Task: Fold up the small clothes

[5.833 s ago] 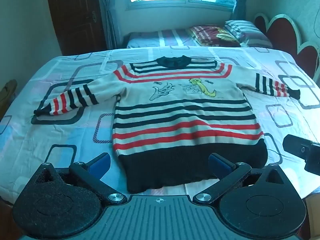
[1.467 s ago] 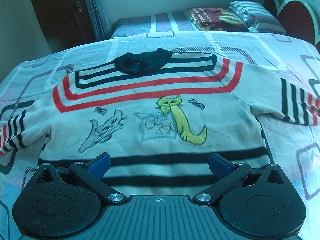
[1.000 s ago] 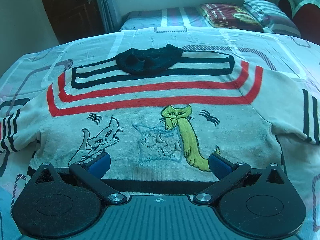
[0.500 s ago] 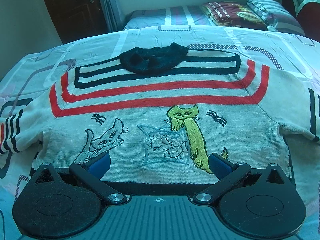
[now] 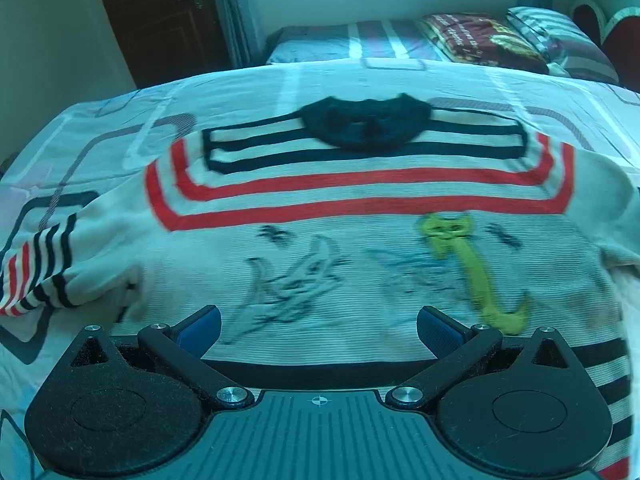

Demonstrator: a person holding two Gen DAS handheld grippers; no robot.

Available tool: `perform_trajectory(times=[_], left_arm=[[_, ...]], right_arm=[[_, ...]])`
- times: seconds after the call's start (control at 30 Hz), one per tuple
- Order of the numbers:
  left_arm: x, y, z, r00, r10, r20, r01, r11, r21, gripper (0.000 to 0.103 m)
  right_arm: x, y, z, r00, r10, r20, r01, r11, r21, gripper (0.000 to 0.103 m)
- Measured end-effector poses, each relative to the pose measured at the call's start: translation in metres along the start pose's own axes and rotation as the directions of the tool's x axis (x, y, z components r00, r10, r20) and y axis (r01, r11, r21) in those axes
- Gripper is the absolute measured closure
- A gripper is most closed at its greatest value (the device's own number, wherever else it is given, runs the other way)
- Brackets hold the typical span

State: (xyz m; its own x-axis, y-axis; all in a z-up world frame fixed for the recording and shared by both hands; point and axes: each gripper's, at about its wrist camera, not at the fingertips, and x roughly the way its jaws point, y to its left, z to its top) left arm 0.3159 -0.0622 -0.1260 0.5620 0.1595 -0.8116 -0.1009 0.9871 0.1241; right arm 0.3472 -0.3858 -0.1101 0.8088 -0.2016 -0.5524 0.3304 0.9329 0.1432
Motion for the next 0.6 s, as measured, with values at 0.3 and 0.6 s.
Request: perform_trajectory(times=[0.3, 0.6], left_arm=[[0.014, 0.108, 0.001, 0.999, 0.028, 0.026, -0.026, 0.995, -0.094, 0.000], [0.039, 0.181, 0.005, 1.000, 0.007, 0.018, -0.005, 0.988, -0.156, 0.000]], right_arm=[[-0.018, 0.208, -0.030, 0.945, 0.318, -0.071, -0.326, 0.926, -0.191, 0.092], [-0.002, 0.323, -0.116, 0.818, 0.440, -0.372, -0.547, 0.795, -0.263, 0.071]])
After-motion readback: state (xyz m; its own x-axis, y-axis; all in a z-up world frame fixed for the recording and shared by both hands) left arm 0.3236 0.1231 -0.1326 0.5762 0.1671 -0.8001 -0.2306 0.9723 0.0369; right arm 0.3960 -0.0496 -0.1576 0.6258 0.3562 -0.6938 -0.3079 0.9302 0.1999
